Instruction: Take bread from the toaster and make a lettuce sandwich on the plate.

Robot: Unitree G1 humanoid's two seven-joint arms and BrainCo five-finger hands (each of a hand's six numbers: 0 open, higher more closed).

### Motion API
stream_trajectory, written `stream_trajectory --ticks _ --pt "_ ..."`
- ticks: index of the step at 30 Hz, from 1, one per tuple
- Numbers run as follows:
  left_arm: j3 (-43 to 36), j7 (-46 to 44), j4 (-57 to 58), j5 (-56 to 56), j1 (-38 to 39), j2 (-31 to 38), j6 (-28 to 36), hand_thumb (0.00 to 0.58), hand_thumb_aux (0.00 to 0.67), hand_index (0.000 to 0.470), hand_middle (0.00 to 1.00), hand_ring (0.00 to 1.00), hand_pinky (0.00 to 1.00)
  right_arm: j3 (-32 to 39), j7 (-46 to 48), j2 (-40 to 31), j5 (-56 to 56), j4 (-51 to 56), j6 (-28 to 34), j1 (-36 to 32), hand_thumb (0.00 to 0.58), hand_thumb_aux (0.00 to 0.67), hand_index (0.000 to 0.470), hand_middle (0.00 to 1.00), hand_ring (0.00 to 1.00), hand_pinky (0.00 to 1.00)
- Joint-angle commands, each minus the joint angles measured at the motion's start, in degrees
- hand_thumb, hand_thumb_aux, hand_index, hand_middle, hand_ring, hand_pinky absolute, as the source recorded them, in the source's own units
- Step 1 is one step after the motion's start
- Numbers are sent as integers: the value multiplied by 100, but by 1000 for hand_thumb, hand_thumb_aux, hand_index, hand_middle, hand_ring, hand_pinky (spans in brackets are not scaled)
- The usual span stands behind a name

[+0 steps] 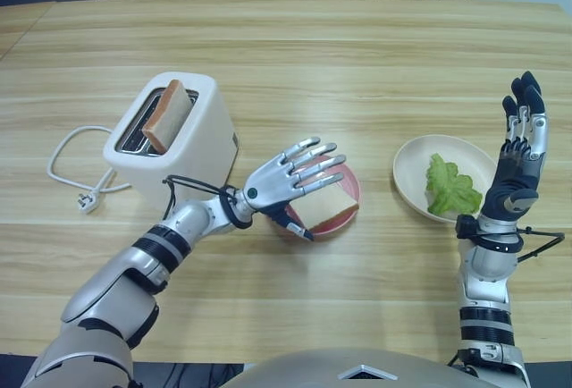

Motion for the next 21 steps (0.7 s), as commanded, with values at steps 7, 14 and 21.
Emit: stream_trajectory --ticks 7,14,21 --pt "162 -1748 -316 -797 609 674 -1560 0 0 0 0 0 0 54 67 12 19 114 57 -7 0 0 0 0 0 0" --pt "301 -2304 71 -621 653 555 -1290 0 0 0 0 0 0 -23 71 -83 35 132 55 25 0 0 0 0 0 0" --pt "325 -2393 175 -374 633 567 -1019 0 0 0 0 0 0 -8 42 -11 -20 99 55 66 0 0 0 0 0 0"
